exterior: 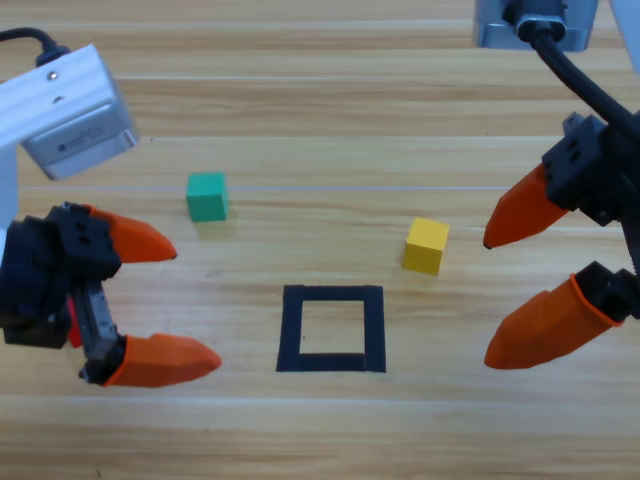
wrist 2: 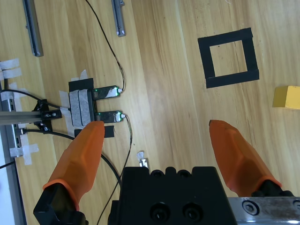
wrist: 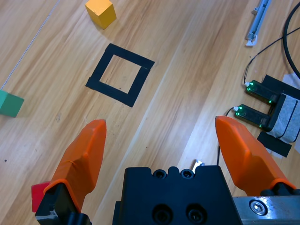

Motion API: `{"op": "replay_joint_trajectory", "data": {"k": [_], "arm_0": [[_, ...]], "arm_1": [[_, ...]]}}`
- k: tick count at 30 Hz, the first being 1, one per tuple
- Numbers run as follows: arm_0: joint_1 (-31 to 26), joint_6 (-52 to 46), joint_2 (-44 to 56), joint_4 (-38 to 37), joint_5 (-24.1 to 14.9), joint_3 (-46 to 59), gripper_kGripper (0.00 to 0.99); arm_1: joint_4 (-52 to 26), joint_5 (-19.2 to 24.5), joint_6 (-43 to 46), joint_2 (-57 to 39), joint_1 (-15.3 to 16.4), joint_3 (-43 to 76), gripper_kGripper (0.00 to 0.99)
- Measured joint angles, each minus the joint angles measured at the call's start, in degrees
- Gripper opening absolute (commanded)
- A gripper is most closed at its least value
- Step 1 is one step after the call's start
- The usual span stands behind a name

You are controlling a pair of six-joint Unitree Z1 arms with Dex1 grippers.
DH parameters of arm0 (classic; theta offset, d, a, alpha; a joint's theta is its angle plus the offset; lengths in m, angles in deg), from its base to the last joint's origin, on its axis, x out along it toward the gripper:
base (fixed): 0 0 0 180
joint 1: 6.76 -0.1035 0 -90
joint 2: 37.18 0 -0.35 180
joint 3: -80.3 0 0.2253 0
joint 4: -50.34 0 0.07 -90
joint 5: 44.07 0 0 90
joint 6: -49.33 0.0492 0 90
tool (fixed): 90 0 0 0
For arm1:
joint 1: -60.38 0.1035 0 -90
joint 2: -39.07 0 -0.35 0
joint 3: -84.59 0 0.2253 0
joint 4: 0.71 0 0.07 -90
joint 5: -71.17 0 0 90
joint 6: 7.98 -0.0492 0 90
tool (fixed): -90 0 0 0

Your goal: Stack the blocks in the rectangular block: red at the bottom, yellow in the middle, green on top

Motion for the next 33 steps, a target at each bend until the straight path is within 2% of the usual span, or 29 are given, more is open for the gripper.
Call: {"op": "replay_joint_trajectory", "data": {"k": [8,10,13,16,20,22,26,30,33], "arm_0": [[0.00,-0.57,0.00,0.07,0.00,0.93,0.990],[0.00,-0.74,0.00,0.07,0.00,1.16,0.990],[0.00,-1.33,0.00,0.07,-0.10,1.22,0.989],[0.01,-5.08,0.00,0.48,-2.90,1.11,0.957],[0.00,-20.65,0.00,3.89,-12.54,-1.05,0.946],[-0.10,-29.15,0.00,7.39,-16.25,-4.24,0.945],[-2.93,-45.50,-0.03,11.48,-18.13,-6.17,0.943],[-7.73,-58.32,-0.67,17.27,-18.13,-6.16,0.942],[-10.77,-66.00,-3.58,22.25,-18.13,-7.54,0.942]], "arm_1": [[0.00,-0.03,-0.70,0.00,0.00,0.00,0.983],[-0.19,0.46,-3.73,0.00,0.00,0.00,0.982],[-1.34,4.31,-9.09,0.09,-0.54,-0.07,0.983],[-2.37,6.25,-16.27,0.71,-3.18,-1.25,0.989],[-2.65,8.86,-23.47,6.28,-8.52,-6.60,0.990],[-2.73,12.54,-28.45,9.91,-10.02,-7.37,0.990],[-3.01,22.71,-36.33,16.34,-11.20,-8.24,0.990],[-2.92,24.37,-51.29,18.65,-11.52,-8.90,0.990],[-2.91,25.04,-56.22,19.86,-11.52,-10.04,0.990]]}}
